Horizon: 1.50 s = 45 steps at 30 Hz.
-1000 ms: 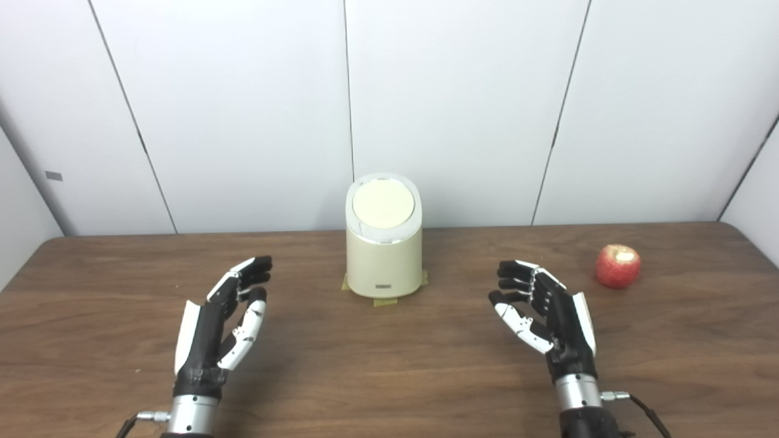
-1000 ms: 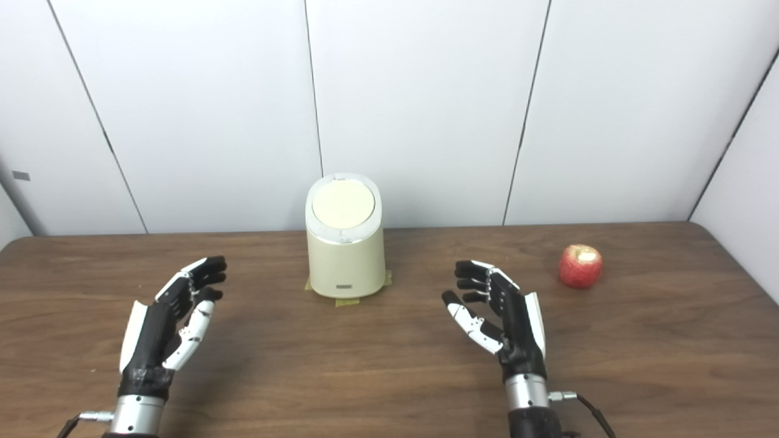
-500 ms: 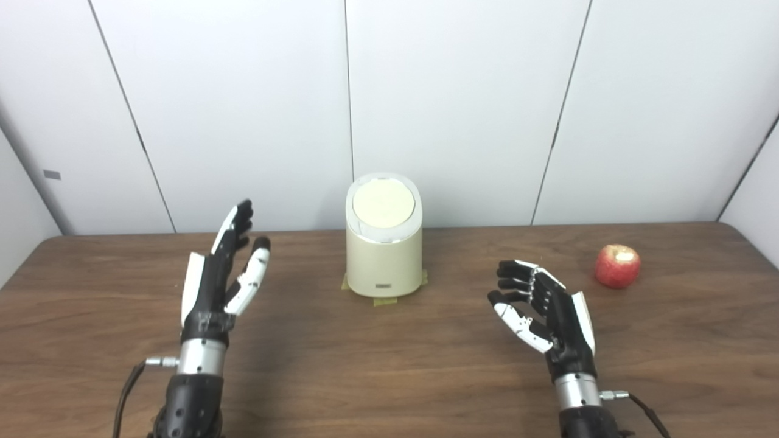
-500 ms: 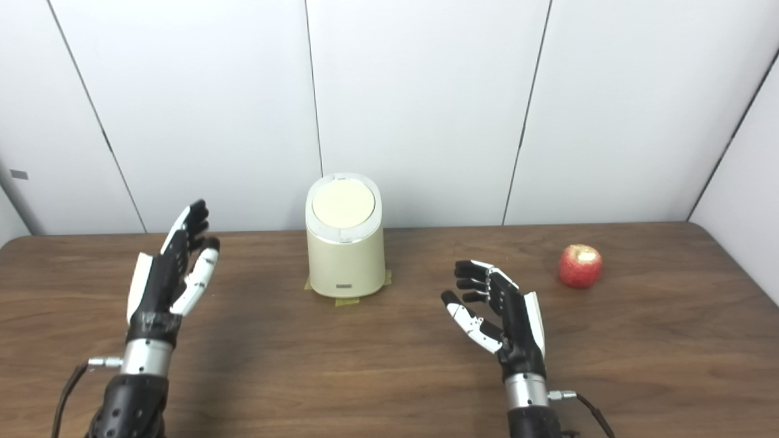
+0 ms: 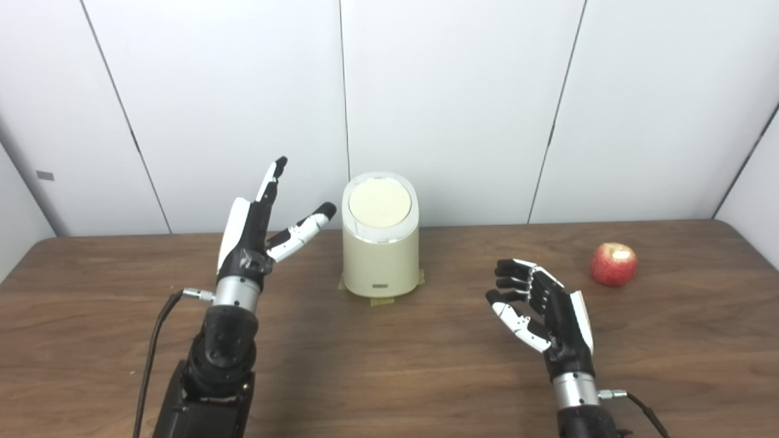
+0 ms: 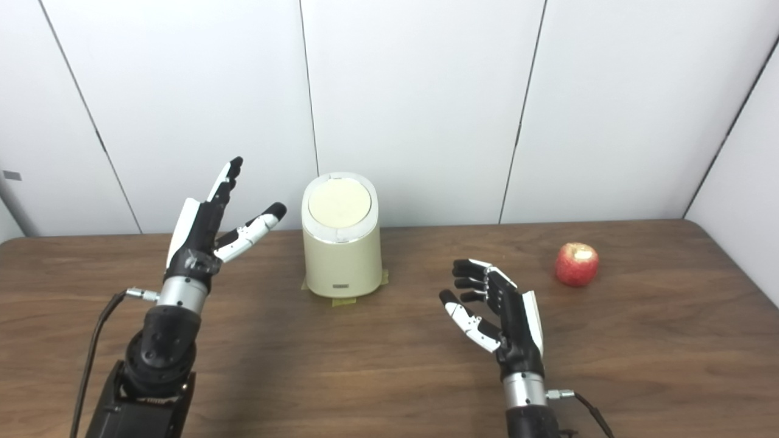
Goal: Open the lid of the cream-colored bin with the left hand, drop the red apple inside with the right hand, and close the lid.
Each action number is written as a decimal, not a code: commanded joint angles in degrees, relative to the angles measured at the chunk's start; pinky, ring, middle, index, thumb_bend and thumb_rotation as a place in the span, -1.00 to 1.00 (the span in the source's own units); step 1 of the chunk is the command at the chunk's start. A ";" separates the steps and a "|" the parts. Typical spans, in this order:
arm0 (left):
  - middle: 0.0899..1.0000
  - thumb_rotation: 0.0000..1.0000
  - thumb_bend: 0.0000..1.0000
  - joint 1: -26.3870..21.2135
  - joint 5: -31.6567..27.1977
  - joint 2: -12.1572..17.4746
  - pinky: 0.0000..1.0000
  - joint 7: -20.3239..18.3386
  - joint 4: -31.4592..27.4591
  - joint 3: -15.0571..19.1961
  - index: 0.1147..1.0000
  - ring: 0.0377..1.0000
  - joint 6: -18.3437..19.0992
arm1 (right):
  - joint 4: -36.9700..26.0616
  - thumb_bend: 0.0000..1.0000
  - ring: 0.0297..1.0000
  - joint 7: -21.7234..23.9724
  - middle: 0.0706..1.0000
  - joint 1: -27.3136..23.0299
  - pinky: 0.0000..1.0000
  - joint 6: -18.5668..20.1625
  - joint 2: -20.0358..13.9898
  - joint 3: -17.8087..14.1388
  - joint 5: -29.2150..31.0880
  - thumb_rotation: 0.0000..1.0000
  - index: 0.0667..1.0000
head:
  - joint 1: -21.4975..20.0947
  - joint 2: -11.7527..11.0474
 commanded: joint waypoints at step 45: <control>1.00 -0.59 0.70 -21.34 25.03 -0.50 1.00 8.27 22.51 -13.60 1.00 1.00 8.67 | -2.24 -0.54 0.31 -0.23 0.33 0.16 0.17 -0.28 -0.05 -0.11 0.20 -0.52 0.28 | -1.17 0.02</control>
